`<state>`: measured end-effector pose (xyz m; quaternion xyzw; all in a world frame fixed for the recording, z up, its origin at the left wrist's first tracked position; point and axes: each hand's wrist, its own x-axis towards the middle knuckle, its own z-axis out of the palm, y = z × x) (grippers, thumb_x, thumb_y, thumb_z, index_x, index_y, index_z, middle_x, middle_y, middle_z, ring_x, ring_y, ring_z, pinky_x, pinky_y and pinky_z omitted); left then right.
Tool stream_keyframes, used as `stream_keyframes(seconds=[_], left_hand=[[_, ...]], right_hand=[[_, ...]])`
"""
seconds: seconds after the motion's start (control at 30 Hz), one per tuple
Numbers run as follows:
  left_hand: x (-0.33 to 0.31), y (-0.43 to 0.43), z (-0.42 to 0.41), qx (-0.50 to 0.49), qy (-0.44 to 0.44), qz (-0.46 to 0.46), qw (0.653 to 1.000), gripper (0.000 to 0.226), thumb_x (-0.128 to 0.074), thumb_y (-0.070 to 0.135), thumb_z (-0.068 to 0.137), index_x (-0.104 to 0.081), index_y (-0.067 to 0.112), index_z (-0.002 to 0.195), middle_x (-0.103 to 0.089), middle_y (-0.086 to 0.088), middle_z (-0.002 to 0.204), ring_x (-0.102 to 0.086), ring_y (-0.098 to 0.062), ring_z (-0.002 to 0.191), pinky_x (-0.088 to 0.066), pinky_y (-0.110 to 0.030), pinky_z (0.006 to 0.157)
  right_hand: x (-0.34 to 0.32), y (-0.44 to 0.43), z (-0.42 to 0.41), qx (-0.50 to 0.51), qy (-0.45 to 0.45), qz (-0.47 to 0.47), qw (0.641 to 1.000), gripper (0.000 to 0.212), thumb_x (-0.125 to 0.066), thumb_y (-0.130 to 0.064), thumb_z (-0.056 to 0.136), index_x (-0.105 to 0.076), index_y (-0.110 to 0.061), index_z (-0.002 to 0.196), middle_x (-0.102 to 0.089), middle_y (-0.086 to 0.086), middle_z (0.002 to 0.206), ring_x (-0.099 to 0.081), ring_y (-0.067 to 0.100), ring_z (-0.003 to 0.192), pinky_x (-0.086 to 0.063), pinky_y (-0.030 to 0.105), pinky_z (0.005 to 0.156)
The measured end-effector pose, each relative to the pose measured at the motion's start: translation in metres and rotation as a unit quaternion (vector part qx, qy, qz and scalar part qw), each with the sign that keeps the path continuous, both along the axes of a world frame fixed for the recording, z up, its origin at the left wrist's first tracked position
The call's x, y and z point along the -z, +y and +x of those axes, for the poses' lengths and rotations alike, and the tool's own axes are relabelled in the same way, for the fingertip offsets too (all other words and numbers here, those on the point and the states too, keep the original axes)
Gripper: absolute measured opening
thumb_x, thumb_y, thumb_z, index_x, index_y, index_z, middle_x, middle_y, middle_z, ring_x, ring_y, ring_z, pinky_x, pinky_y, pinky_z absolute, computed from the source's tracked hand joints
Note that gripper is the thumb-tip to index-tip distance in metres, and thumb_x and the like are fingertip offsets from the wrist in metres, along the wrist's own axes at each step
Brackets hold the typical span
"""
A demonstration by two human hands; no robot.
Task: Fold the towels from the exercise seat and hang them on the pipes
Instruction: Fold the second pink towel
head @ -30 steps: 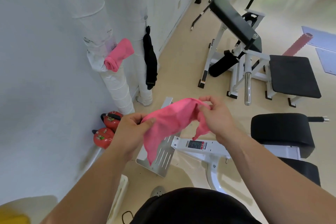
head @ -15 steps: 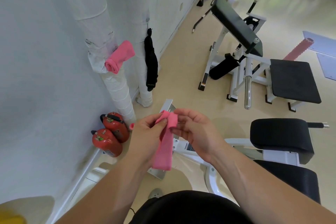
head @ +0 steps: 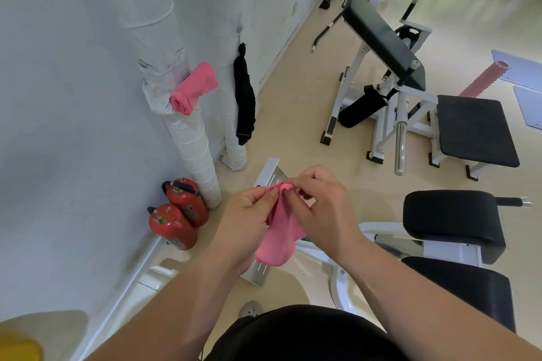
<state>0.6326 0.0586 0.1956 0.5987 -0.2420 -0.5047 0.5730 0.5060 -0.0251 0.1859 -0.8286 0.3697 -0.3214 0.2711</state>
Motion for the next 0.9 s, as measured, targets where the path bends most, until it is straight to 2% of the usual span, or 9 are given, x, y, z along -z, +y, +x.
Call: stream_keyframes(seconds=[0.07, 0.17, 0.33, 0.4, 0.5, 0.6, 0.73, 0.8, 0.9], left_hand=[[-0.003, 0.003, 0.001, 0.018, 0.005, -0.004, 1.0, 0.029, -0.053, 0.02, 0.105, -0.081, 0.02, 0.101, -0.076, -0.009, 0.087, -0.062, -0.012, 0.08, -0.051, -0.026, 0.081], [-0.004, 0.007, 0.001, 0.016, -0.015, -0.016, 1.0, 0.027, -0.055, 0.021, 0.105, -0.081, 0.025, 0.101, -0.077, -0.015, 0.105, -0.067, -0.015, 0.096, -0.052, -0.044, 0.101], [-0.001, 0.011, 0.001, -0.002, -0.06, -0.019, 0.998, 0.028, -0.058, 0.016, 0.102, -0.082, 0.027, 0.09, -0.076, -0.015, 0.089, -0.062, -0.011, 0.081, -0.049, -0.035, 0.081], [0.0, 0.013, 0.002, -0.003, -0.061, -0.011, 0.998, 0.029, -0.057, 0.015, 0.102, -0.082, 0.025, 0.091, -0.074, -0.006, 0.083, -0.06, -0.011, 0.08, -0.047, -0.032, 0.079], [-0.002, 0.017, 0.005, -0.001, -0.033, -0.012, 0.999, 0.026, -0.057, 0.016, 0.103, -0.082, 0.018, 0.094, -0.077, -0.015, 0.094, -0.063, -0.016, 0.087, -0.049, -0.038, 0.086], [-0.006, 0.02, 0.011, 0.018, -0.04, -0.002, 0.999, 0.026, -0.056, 0.015, 0.103, -0.081, 0.014, 0.099, -0.079, -0.011, 0.097, -0.072, -0.02, 0.098, -0.053, -0.038, 0.095], [-0.018, 0.02, 0.014, -0.014, -0.081, 0.004, 0.997, 0.031, -0.054, 0.015, 0.104, -0.078, 0.006, 0.087, -0.077, -0.015, 0.083, -0.069, -0.01, 0.074, -0.055, -0.028, 0.08], [-0.02, 0.019, 0.012, -0.052, -0.039, 0.013, 0.998, 0.032, -0.055, 0.015, 0.103, -0.079, 0.008, 0.083, -0.077, -0.013, 0.079, -0.067, -0.009, 0.068, -0.057, -0.024, 0.075], [-0.023, 0.019, 0.009, -0.071, 0.055, 0.022, 0.996, 0.029, -0.058, 0.016, 0.102, -0.078, 0.004, 0.086, -0.07, -0.013, 0.073, -0.063, -0.014, 0.06, -0.056, -0.022, 0.061]], right_hand=[[-0.002, -0.002, 0.0, -0.013, -0.001, -0.021, 1.0, 0.016, -0.061, -0.017, 0.094, -0.077, -0.013, 0.094, -0.06, 0.0, 0.092, -0.057, 0.014, 0.088, -0.048, 0.027, 0.078], [-0.004, -0.003, 0.001, -0.032, 0.013, -0.036, 0.999, 0.022, -0.056, -0.025, 0.095, -0.074, -0.013, 0.094, -0.068, -0.001, 0.088, -0.06, 0.019, 0.086, -0.05, 0.038, 0.079], [-0.014, -0.002, 0.002, -0.023, -0.033, 0.051, 0.998, 0.014, -0.073, -0.025, 0.088, -0.068, -0.021, 0.101, -0.067, -0.011, 0.079, -0.061, 0.008, 0.078, -0.053, 0.036, 0.078], [-0.015, -0.004, 0.0, -0.044, -0.012, -0.032, 0.998, 0.011, -0.076, -0.023, 0.086, -0.071, -0.018, 0.094, -0.069, -0.01, 0.084, -0.061, 0.007, 0.081, -0.054, 0.038, 0.078], [-0.008, -0.011, -0.002, -0.101, 0.021, -0.2, 0.974, 0.015, -0.077, -0.026, 0.089, -0.079, -0.011, 0.09, -0.072, 0.001, 0.091, -0.066, 0.022, 0.08, -0.054, 0.041, 0.071], [-0.007, -0.011, -0.003, -0.103, 0.028, -0.235, 0.966, 0.019, -0.08, -0.027, 0.087, -0.079, -0.01, 0.095, -0.069, 0.004, 0.087, -0.064, 0.025, 0.073, -0.053, 0.038, 0.065], [-0.007, -0.004, 0.002, -0.044, 0.05, -0.278, 0.958, 0.01, -0.075, -0.017, 0.088, -0.074, -0.012, 0.08, -0.06, 0.004, 0.071, -0.056, 0.025, 0.057, -0.048, 0.036, 0.049], [-0.004, 0.0, 0.007, -0.075, 0.061, -0.28, 0.955, 0.015, -0.071, -0.018, 0.092, -0.075, -0.012, 0.08, -0.063, 0.003, 0.072, -0.058, 0.024, 0.059, -0.049, 0.035, 0.05], [-0.005, 0.005, 0.013, -0.116, 0.042, -0.209, 0.97, 0.016, -0.067, -0.021, 0.094, -0.078, -0.011, 0.096, -0.073, 0.001, 0.085, -0.068, 0.021, 0.073, -0.055, 0.033, 0.062]])
